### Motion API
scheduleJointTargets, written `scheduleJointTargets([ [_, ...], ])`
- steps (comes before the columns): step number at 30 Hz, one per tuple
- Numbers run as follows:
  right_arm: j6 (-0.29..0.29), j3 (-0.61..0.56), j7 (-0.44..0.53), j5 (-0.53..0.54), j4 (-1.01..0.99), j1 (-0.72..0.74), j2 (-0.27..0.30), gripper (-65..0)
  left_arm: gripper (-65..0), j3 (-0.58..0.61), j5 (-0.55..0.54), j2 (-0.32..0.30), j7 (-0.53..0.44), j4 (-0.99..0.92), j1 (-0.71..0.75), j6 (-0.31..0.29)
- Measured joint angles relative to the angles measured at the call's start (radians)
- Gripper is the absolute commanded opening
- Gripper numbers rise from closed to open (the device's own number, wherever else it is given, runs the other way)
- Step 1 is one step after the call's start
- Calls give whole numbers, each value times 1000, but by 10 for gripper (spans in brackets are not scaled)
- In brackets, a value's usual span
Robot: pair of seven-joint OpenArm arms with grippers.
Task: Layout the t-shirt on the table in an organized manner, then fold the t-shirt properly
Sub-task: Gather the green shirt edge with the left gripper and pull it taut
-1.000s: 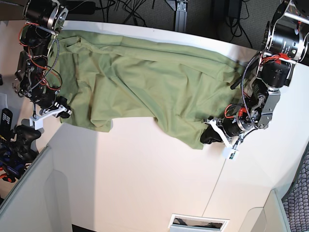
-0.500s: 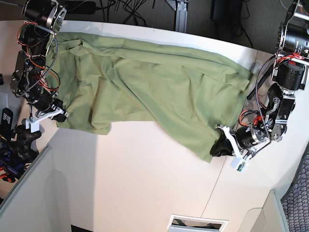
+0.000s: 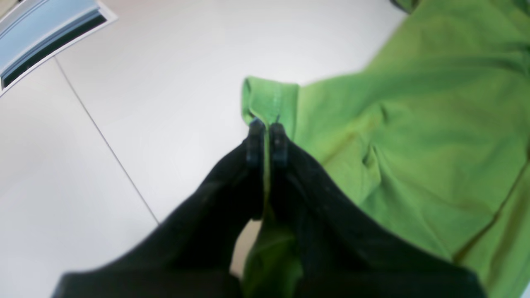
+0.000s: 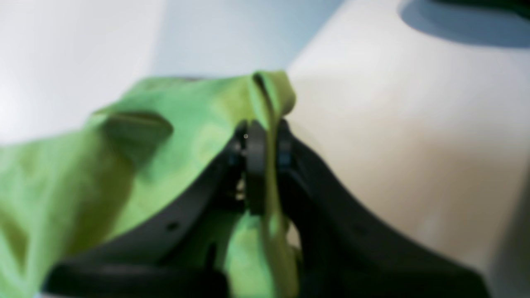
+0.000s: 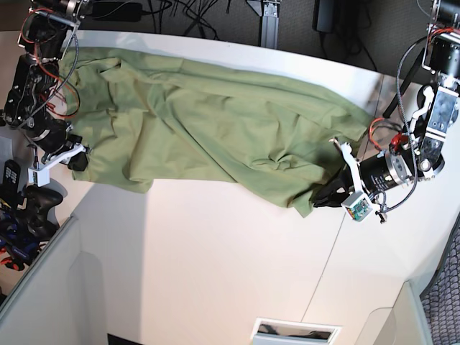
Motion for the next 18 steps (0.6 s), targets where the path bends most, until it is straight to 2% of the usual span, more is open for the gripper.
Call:
scheduleJointTargets([
  [4,0,0,-2,0,18,-27,0,-650,-650,1,23,-33,3,109,78,-2],
  [12,0,0,2,-1,43,-81,3,-650,-650,1,87,-44,3,229,196,-2],
  [13,0,0,2,0,43,-87,2,-610,-650,1,87,-44,3,229,205,-3],
  [15,0,0,3,-3,43,-100,3,-406,-650,1,87,-44,3,229,214,-2],
  [16,0,0,2,-6,43,-102,3,-332,-650,1,87,-44,3,229,215,-2],
  [17,0,2,2,-10,43,-105,3,-294,-650,1,87,-44,3,229,215,-2],
  [18,0,8,-1,-8,43,-105,3,-290,-650,1,87,-44,2,229,213,-2],
])
